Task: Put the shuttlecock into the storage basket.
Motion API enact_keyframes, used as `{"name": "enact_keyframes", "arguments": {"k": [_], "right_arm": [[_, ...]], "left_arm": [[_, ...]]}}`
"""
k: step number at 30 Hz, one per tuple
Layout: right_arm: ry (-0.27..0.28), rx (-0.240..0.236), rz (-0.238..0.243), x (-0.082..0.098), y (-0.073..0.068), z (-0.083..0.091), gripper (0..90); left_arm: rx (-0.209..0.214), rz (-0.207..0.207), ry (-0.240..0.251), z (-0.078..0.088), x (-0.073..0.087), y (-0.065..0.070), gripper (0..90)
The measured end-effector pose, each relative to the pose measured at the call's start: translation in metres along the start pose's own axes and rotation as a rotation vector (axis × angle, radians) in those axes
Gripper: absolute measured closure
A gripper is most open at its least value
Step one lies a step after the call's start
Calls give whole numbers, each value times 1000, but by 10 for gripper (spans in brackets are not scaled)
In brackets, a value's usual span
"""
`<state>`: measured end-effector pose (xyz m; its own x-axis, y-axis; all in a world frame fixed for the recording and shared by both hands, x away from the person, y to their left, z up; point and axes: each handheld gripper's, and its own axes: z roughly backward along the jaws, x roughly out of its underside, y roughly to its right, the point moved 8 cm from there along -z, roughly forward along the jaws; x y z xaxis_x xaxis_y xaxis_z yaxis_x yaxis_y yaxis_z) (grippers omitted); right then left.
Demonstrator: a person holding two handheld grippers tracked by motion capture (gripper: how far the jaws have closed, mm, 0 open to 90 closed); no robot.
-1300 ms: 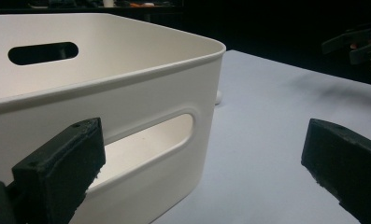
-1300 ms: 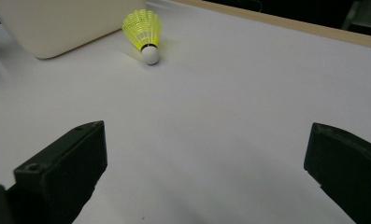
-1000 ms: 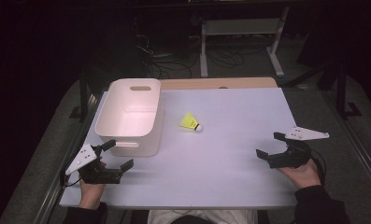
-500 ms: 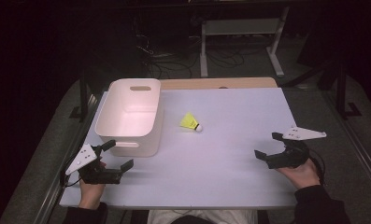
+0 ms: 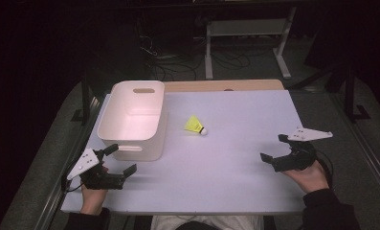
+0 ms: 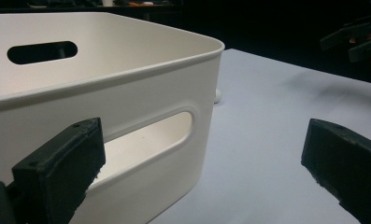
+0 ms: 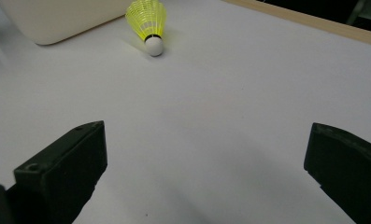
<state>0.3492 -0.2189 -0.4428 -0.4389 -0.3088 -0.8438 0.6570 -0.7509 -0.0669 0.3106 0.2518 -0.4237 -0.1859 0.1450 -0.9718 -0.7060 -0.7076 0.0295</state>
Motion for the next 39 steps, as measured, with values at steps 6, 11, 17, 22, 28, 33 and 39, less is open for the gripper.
{"name": "enact_keyframes", "arguments": {"k": [6, 11, 17, 22, 28, 33, 39], "right_arm": [[-6, -9, 2, -5, -1, 1, 0], [-12, -17, 18, -11, -2, 2, 0], [-20, -26, 27, -18, -3, 3, 0], [-30, -35, 35, -24, -5, 3, 0], [-42, -46, 37, -27, -6, 1, 0], [-53, -50, 40, -29, -7, 0, 0], [-59, -58, 54, -34, -9, -1, 0]], "left_arm": [[-1, 0, 0, 0, 0, 0, 0], [-2, 0, -1, 0, 0, 0, 0], [-3, 2, 1, 0, 0, 0, 0], [-3, 2, 0, 0, 0, 0, 0], [-3, 1, 0, 0, 0, 0, 0], [-3, 1, 0, 0, 0, 0, 0], [-3, -1, 0, 0, 0, 0, 0]]}}
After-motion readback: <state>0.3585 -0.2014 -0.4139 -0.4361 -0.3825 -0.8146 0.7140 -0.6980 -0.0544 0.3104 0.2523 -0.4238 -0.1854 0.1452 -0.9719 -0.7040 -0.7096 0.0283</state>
